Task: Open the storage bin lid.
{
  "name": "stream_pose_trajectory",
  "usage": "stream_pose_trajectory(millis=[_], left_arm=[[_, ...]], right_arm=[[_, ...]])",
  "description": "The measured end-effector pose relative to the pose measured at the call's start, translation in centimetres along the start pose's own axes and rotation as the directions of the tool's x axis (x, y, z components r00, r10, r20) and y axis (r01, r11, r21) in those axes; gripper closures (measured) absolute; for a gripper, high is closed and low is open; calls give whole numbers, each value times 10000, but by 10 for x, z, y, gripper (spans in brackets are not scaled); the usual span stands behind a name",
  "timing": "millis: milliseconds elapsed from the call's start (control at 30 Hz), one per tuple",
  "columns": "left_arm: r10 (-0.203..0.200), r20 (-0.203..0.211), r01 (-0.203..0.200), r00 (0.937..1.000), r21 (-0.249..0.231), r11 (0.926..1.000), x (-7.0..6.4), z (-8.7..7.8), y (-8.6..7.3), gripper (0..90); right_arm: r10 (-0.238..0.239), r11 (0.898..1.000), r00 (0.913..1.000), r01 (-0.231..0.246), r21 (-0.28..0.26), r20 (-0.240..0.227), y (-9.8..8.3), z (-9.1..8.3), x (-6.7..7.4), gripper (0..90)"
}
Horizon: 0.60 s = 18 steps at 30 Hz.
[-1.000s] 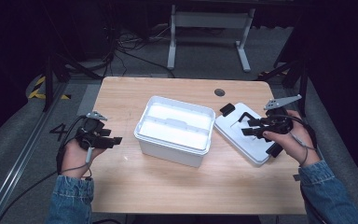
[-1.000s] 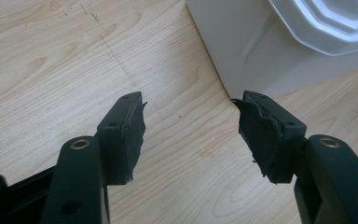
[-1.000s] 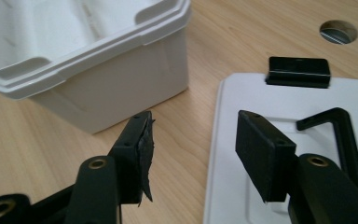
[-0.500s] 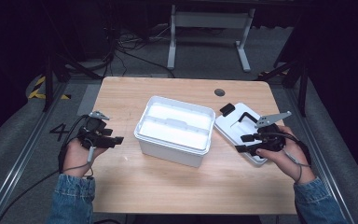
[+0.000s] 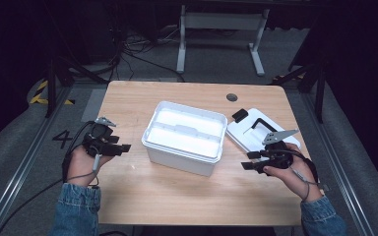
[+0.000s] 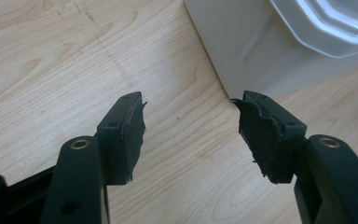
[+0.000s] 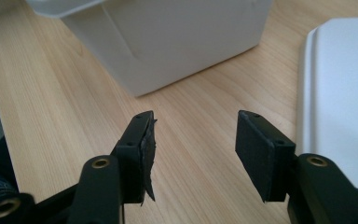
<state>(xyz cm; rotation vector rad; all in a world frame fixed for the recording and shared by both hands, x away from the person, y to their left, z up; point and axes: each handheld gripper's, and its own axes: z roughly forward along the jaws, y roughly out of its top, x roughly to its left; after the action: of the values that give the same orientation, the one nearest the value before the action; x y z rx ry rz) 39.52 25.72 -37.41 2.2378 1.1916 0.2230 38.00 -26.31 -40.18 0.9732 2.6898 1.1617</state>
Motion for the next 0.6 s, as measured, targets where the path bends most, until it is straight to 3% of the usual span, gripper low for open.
stream_pose_trajectory(millis=[233, 600], left_arm=[[61, -40, -61, 10000, -4, 10000, 1, 1, 0, 411], [14, 40, -14, 10000, 14, 10000, 1, 3, 2, 410]], right_arm=[[-150, 9978, 9999, 148, 641, 27, -7, 18, 3, 480], [-380, 9927, 9992, 388, 1139, -94, -22, 45, 7, 477]])
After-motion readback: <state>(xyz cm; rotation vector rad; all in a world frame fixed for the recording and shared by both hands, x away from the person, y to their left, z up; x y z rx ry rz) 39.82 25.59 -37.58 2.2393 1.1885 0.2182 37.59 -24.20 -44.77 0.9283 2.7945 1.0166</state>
